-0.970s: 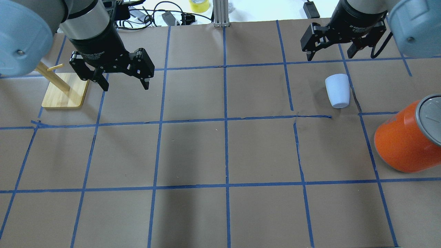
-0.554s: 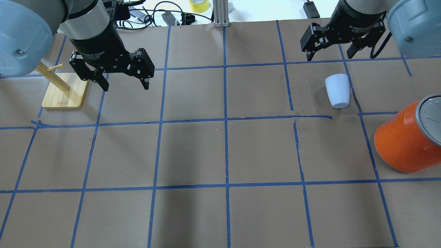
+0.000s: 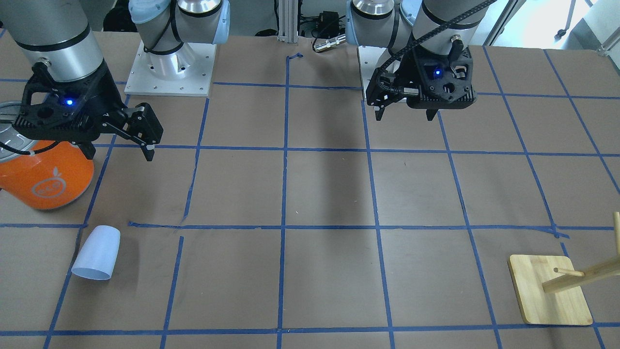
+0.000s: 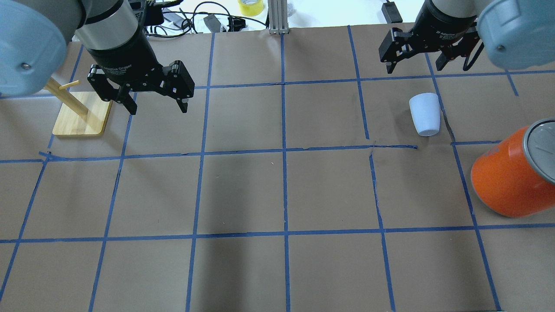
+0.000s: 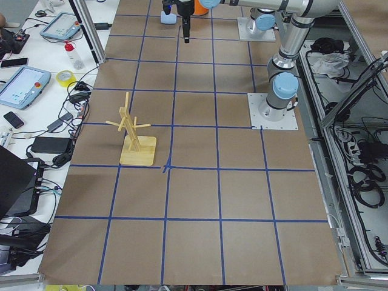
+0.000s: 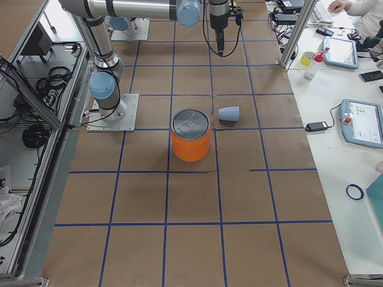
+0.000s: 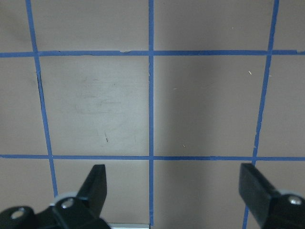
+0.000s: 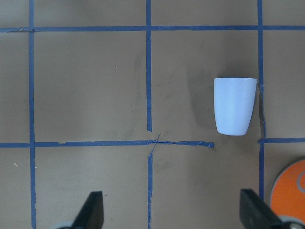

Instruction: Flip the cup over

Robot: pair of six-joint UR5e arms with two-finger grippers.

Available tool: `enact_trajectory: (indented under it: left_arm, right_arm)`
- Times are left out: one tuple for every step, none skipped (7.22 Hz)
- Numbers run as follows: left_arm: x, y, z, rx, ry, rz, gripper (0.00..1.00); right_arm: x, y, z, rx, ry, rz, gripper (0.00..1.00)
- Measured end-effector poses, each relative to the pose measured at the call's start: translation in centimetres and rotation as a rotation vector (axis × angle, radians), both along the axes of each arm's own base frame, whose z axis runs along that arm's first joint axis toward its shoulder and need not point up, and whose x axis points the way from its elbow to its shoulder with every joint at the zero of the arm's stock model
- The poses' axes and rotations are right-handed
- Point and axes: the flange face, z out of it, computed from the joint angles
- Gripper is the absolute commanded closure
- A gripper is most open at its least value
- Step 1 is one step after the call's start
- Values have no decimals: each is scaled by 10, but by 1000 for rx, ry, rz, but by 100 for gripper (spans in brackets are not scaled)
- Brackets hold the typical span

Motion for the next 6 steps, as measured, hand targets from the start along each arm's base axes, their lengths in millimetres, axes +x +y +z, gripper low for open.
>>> enact_trajectory:
  left_arm:
    - [0, 0, 0, 0, 1, 0, 0]
    - [0, 0, 0, 0, 1, 0, 0]
    - [0, 0, 0, 0, 0, 0, 0]
    - [0, 0, 0, 0, 0, 0, 0]
    - [0, 0, 0, 0, 0, 1, 0]
    - [0, 0, 0, 0, 0, 0, 0]
  right_arm:
    - [-2, -3, -2, -2, 3, 1, 0]
    - [-13, -13, -8, -1, 4, -15, 0]
    - [-32, -27, -19, 4, 3, -46, 0]
    - [-55, -44, -33, 2, 3, -81, 0]
    - [-71, -61, -55, 0, 7, -105, 0]
    - [-83, -82, -89, 11, 15, -112, 0]
